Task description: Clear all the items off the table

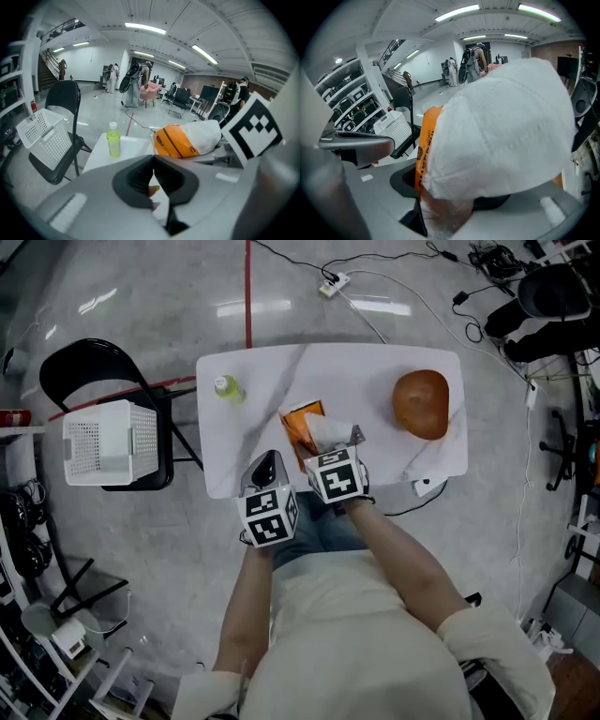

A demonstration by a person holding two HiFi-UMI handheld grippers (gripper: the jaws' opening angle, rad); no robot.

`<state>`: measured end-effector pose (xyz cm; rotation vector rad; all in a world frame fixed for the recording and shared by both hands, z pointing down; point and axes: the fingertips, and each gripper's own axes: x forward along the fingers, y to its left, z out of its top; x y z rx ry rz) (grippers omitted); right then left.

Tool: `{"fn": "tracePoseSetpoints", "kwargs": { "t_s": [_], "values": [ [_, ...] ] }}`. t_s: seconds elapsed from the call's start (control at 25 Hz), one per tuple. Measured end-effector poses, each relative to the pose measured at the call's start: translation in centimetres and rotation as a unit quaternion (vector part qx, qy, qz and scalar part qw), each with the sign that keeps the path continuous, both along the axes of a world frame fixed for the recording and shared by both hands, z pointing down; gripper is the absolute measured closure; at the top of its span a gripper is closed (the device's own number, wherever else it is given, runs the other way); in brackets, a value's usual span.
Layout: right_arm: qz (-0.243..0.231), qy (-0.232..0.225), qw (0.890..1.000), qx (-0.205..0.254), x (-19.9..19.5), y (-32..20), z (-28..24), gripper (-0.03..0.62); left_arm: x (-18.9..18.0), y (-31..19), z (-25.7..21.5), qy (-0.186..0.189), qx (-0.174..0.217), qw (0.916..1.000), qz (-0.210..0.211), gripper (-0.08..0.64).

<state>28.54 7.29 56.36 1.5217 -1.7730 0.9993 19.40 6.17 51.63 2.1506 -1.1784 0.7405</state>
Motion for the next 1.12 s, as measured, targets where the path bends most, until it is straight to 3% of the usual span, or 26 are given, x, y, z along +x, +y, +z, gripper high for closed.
{"fn": "tracePoseSetpoints", "kwargs": {
  "t_s": [0.4,1.12],
  "values": [
    [0.005,0.001,1.0,0.028,2.2,1.3,-4.0,0.313,1.3,1.6,-3.1,0.003,0.017,0.9998,-0.002,0.551],
    [-0.029,0.014,0.997,0.065,2.2,3.7,-8.4,0.313,1.6,4.0,-6.9,0.009,0.051,0.9987,0.003,0.551]
  ]
}}
